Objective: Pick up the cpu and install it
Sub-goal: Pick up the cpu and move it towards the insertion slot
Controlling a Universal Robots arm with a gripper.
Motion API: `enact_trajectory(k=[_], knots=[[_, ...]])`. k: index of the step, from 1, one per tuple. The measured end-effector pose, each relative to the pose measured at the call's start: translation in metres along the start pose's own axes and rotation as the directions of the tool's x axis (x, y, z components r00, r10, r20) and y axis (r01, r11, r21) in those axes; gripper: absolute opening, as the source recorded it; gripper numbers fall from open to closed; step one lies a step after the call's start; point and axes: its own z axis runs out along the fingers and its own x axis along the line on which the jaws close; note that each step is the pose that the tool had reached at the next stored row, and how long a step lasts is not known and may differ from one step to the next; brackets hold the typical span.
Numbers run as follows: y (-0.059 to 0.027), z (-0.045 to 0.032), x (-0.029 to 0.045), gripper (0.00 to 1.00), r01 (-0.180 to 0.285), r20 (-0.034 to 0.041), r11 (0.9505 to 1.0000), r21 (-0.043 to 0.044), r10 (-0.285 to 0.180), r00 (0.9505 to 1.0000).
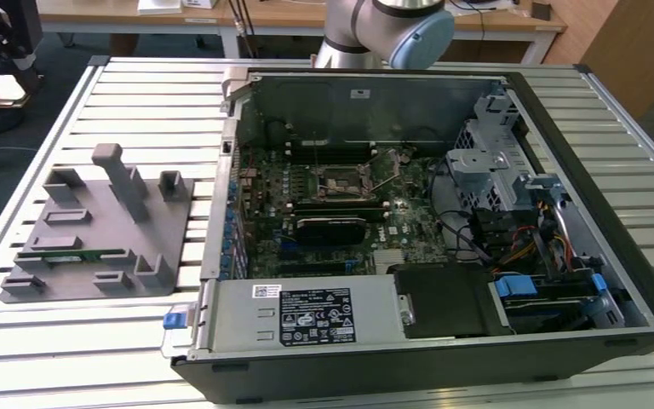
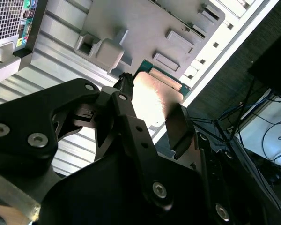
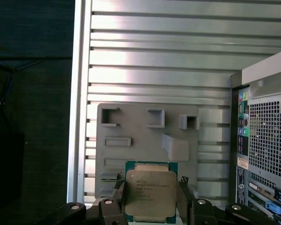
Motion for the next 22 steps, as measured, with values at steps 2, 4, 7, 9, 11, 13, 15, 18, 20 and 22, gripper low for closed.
enact_trajectory(k=[2, 4, 7, 9, 11, 13, 15, 18, 20, 22], knots=[[0.0003, 0.0000, -0.0024, 0.53, 0.000, -0.0002, 1.0000, 0.0000, 0.000, 1.0000], [0.0004, 0.0000, -0.0052, 0.53, 0.000, -0.0005, 1.0000, 0.0000, 0.000, 1.0000], [0.0003, 0.0000, -0.0115, 0.53, 0.000, -0.0013, 1.0000, 0.0000, 0.000, 1.0000], [0.0002, 0.0000, -0.0169, 0.53, 0.000, -0.0024, 1.0000, 0.0000, 0.000, 1.0000], [0.0001, 0.0001, -0.0219, 0.53, 0.000, -0.0032, 1.0000, -0.0001, 0.000, 1.0000], [0.0000, 0.0001, -0.0254, 0.53, 0.000, -0.0037, 1.0000, -0.0001, 0.000, 1.0000], [0.0000, 0.0001, -0.0283, 0.53, 0.000, -0.0041, 1.0000, -0.0001, 0.000, 1.0000], [0.0000, 0.0001, -0.0323, 0.53, 0.000, -0.0047, 1.0000, -0.0001, 0.000, 1.0000], [0.0000, 0.0000, -0.0349, 0.53, 0.000, -0.0052, 1.0000, 0.0000, 0.000, 1.0000], [0.0000, 0.0001, -0.0374, 0.53, 0.000, -0.0054, 1.0000, -0.0001, 0.000, 1.0000]])
